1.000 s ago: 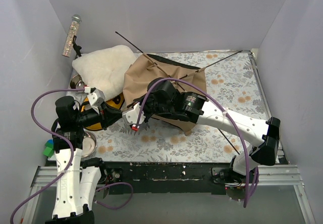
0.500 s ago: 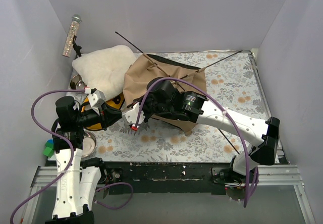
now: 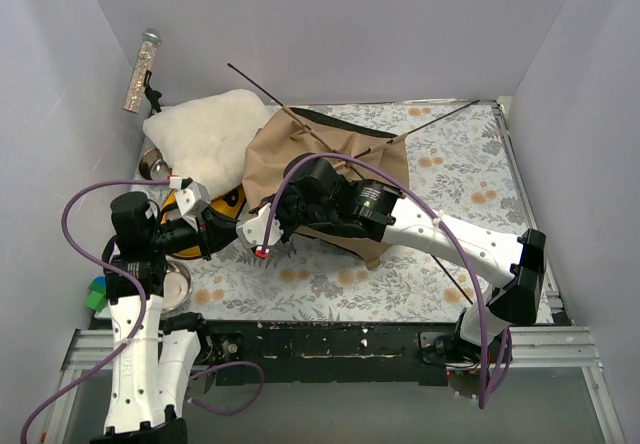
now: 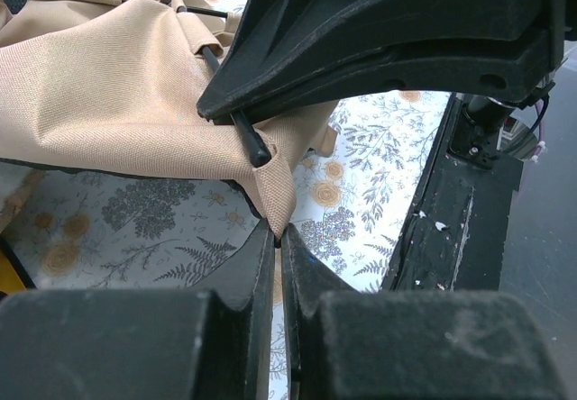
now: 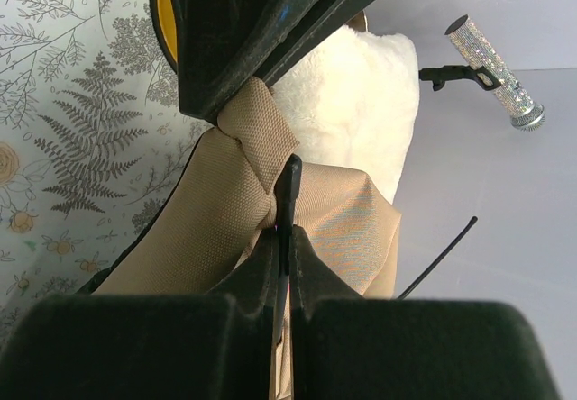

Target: Set up the pet tent

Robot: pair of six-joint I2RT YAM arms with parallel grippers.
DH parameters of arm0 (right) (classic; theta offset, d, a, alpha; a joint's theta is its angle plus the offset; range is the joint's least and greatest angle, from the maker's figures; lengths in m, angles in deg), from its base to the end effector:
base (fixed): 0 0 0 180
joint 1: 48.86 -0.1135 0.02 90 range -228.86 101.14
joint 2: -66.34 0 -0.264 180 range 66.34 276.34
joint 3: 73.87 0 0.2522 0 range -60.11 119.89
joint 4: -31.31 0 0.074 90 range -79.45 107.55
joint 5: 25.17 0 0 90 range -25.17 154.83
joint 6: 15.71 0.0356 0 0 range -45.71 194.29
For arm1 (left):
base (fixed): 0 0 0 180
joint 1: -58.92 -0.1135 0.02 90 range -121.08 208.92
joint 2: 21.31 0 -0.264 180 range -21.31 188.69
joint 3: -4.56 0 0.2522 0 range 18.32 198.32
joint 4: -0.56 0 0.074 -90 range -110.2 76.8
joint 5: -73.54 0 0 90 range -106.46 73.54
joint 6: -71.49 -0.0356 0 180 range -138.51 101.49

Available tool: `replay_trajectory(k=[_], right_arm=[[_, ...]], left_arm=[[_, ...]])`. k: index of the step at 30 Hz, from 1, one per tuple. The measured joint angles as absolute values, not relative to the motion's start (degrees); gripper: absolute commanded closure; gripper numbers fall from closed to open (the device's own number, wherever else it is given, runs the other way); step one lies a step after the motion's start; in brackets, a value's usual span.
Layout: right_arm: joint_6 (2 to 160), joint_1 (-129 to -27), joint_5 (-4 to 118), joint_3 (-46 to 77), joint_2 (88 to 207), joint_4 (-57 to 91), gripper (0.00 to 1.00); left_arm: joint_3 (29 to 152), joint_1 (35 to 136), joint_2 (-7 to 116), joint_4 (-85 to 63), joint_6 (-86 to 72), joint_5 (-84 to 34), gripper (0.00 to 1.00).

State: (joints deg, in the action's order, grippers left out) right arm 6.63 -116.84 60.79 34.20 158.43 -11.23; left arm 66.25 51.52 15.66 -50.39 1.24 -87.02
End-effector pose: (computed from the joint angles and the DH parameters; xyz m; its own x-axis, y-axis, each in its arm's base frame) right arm 0.1364 0.3440 0.3978 0.8135 -0.4495 -0.3691 -0.5155 -0.2635 -0.8154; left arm 0.1185 -0.0185 0.3398 -0.6815 -0.2019 -0.7034 0.6010 0.3939 -0.6954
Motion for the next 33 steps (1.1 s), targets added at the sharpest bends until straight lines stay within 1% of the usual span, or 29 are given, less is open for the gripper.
replay_trajectory(k=[16,28,33], right_arm=[[3.4,-117.2,61.2,31.8,157.1,-10.5,0.99],[-2.4,-117.9,61.8,24.8,153.9,-4.7,0.99],[-4.0,-118.4,63.7,24.4,153.9,-3.4,0.99]], left_arm=[[66.2,51.5,17.3,-49.2,7.4,-86.1,1.0],[66.4,51.7,20.5,-49.2,10.4,-85.5,1.0],[67.3,51.8,22.5,-51.0,10.9,-85.5,1.0]])
